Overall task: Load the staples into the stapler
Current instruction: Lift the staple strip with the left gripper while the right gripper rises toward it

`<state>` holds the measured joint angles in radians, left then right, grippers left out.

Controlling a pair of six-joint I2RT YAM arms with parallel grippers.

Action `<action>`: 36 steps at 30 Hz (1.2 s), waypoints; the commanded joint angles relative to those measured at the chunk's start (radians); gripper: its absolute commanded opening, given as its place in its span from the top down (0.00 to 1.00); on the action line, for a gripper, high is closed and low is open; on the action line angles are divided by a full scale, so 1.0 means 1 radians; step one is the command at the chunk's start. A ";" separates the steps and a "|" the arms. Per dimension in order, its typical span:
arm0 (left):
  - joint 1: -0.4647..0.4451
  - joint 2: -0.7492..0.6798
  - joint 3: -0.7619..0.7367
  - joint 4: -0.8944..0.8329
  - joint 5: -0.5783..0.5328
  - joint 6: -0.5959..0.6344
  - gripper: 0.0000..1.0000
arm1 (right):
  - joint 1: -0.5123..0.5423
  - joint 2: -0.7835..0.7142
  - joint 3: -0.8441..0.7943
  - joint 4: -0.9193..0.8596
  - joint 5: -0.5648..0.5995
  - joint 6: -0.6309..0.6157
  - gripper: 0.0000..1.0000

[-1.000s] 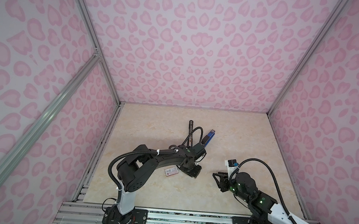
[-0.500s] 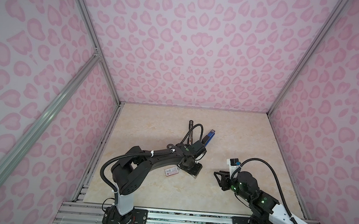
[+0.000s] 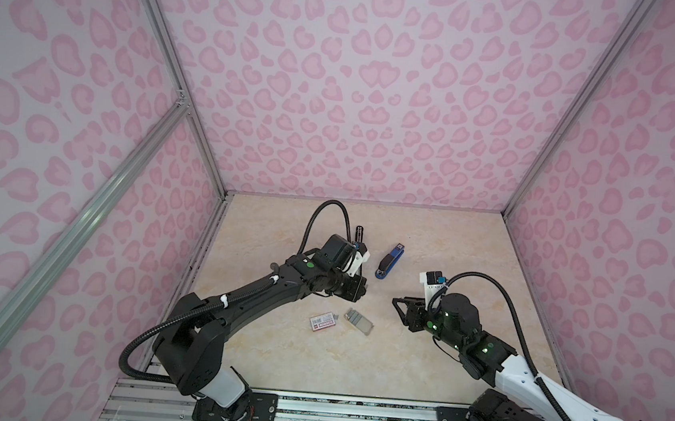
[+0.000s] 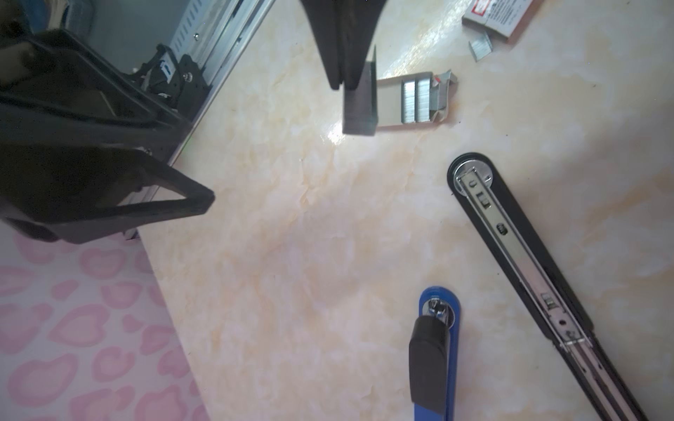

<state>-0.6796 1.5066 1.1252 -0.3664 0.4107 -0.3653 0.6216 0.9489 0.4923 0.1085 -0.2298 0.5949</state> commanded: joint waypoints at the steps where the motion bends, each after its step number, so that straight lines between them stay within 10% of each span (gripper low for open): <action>1: 0.024 -0.036 -0.025 0.160 0.122 -0.035 0.97 | -0.040 0.041 0.032 0.130 -0.123 0.050 0.52; 36: 0.087 -0.217 -0.198 0.618 0.522 -0.206 0.97 | -0.132 0.254 0.062 0.875 -0.591 0.387 0.55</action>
<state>-0.5919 1.2926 0.9318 0.1837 0.8913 -0.5556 0.4889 1.1934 0.5613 0.8600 -0.7723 0.9379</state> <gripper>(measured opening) 0.053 0.447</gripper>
